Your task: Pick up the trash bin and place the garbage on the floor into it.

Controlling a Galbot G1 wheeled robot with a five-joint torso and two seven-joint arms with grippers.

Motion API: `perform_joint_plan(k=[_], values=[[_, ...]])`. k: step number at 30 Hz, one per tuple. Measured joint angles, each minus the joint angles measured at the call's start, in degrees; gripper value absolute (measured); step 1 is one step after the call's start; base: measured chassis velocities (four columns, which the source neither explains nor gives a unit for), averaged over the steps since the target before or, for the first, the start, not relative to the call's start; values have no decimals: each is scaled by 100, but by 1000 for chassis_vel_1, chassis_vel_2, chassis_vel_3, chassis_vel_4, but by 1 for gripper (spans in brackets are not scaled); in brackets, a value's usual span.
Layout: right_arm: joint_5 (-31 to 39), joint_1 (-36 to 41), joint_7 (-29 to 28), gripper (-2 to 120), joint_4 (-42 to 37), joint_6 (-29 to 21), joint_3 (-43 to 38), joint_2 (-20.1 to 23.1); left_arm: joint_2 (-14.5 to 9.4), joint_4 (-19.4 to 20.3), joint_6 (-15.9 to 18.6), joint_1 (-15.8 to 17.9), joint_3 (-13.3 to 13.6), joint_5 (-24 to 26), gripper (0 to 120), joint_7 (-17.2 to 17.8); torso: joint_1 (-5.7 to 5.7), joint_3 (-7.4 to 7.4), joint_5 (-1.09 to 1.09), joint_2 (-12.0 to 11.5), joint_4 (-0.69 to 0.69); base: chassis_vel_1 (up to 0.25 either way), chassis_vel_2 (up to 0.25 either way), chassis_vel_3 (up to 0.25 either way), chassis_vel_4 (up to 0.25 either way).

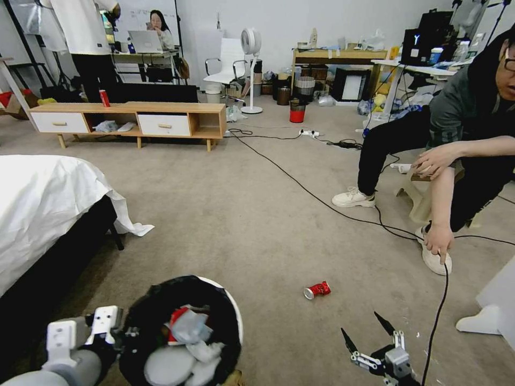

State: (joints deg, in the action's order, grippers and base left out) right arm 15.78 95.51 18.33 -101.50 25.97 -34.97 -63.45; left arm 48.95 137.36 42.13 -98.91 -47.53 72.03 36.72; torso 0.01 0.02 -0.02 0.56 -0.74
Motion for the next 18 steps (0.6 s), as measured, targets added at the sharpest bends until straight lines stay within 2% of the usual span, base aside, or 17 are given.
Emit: perform_joint_plan(k=[1,3,9,14,18], values=[[0,0,0,100,0,0,0,0,0,0,0,0,0,0,1,0,0,0,0,0,0,0,0,0,0],[361,-130,-280,100,87,288,270,216,38,-60,0,-33,-165,67,1,-8,0,0,3,0,0,0,0,0,0],[265,-42,-522,100,95,197,423,392,54,-169,0,-24,-261,74,1,-1,0,0,2,0,-4,0,0,0,0],[240,-19,-748,100,123,186,750,613,163,-334,0,-85,-431,12,1,-30,0,0,2,0,-2,0,0,0,0],[296,-195,-653,100,208,115,884,690,287,-423,0,-168,-592,-30,1,-99,0,0,2,0,0,0,0,0,0]])
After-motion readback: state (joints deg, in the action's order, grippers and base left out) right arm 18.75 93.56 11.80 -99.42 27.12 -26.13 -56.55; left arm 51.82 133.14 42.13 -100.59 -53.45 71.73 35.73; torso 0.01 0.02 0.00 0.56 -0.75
